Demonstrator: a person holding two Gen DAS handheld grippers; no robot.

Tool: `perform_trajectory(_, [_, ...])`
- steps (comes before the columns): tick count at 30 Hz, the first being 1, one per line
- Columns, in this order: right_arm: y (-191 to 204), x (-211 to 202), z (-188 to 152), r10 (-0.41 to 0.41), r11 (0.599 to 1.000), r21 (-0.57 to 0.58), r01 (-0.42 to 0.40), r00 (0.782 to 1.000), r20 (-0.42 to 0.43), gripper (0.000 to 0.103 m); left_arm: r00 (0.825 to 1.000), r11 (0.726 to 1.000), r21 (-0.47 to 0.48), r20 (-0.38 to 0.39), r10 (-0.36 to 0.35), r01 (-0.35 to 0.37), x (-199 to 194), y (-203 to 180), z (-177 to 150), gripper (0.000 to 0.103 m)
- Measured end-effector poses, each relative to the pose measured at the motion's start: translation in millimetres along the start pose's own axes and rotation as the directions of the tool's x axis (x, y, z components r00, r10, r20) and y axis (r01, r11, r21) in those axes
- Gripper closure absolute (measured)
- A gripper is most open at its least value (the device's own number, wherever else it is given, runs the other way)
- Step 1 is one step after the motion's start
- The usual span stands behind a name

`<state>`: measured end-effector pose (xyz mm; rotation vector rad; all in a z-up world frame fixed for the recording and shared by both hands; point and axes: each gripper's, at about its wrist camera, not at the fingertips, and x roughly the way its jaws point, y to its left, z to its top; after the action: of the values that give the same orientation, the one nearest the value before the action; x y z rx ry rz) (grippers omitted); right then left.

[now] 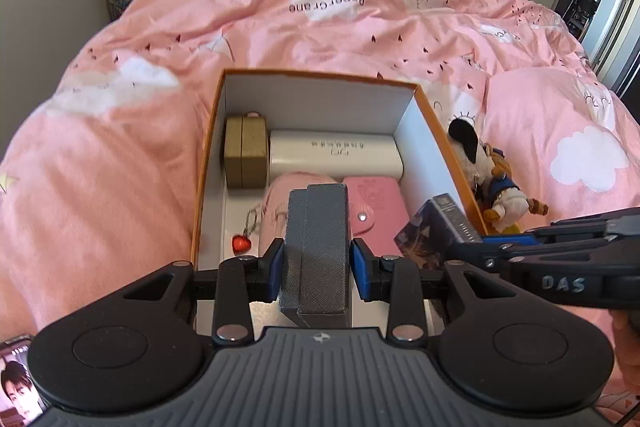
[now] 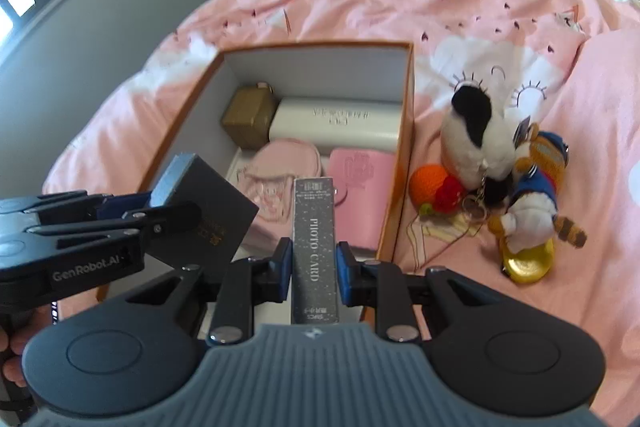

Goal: Organize objects
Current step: 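Lift and carry the grey box and photo card pack over the white box, then lower the photo card pack into the box with the right gripper while the left lowers the grey box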

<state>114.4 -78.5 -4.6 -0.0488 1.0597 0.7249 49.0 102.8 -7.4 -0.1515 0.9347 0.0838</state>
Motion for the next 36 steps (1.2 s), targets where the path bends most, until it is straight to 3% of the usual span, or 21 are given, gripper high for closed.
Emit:
perform_trajectory(5, [9.2, 19.6, -7.1, -0.077, 0.997, -0.018, 0.076, 0.996, -0.041, 0.079, 0.997, 0.998, -0.012, -0.036, -0.063, 0.063, 7.2, 0.2, -8.8, 0.064])
perform_trajectory(11, [24.6, 34.7, -12.0, -0.165, 0.982, -0.106, 0.158, 0.985, -0.06, 0.079, 0.993, 0.996, -0.036, -0.08, -0.086, 0.083, 22.1, 1.1, -17.8, 0.064])
perform_trajectory(22, [43.1, 62.0, -12.6, -0.359, 0.915, -0.228, 0.331, 0.929, -0.092, 0.08, 0.988, 0.992, -0.09, -0.115, -0.104, 0.094, 37.2, 13.1, -25.1, 0.064])
perform_trajectory(33, [45.8, 61.0, -13.9, -0.35, 0.912, -0.261, 0.316, 0.931, -0.099, 0.08, 0.987, 0.991, -0.099, -0.12, -0.105, 0.094, 39.6, 15.1, -25.0, 0.064])
perform_trajectory(36, [45.8, 54.0, -11.8, -0.348, 0.914, -0.251, 0.319, 0.934, -0.08, 0.07, 0.985, 0.989, -0.111, -0.129, -0.116, 0.102, 41.3, 15.8, -25.8, 0.064])
